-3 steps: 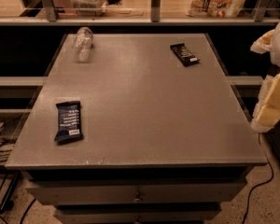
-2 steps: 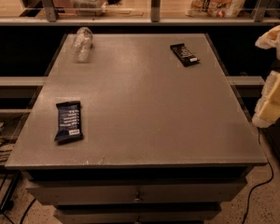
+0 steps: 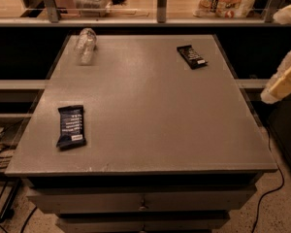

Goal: Move rxbar chocolate near rxbar blueberry

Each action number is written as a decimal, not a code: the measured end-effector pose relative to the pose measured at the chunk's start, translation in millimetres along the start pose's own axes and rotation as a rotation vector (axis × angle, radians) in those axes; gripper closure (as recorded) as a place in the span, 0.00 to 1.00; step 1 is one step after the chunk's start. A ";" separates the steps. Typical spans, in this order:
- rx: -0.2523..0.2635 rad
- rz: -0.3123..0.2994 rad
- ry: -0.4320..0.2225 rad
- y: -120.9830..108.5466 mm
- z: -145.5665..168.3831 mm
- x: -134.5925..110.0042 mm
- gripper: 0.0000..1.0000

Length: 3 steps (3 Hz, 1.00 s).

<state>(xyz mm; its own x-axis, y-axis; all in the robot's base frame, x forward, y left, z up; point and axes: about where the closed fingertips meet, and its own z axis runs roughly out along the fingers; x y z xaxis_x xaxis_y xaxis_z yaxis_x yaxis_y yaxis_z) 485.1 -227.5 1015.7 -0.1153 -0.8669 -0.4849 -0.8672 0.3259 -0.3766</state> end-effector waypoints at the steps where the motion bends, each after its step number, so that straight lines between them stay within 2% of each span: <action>1: 0.041 -0.010 -0.099 -19.9 1.0 -9.6 0.00; 3: 0.054 -0.005 -0.115 -28.4 11.9 -16.2 0.00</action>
Offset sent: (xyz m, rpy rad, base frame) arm 0.1123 0.0529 -0.0149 0.1409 -0.1365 -0.0335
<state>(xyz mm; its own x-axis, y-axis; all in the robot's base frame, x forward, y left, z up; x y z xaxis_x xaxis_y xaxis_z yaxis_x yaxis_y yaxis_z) 517.3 -218.1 1024.9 -0.0521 -0.8207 -0.5690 -0.8401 0.3441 -0.4194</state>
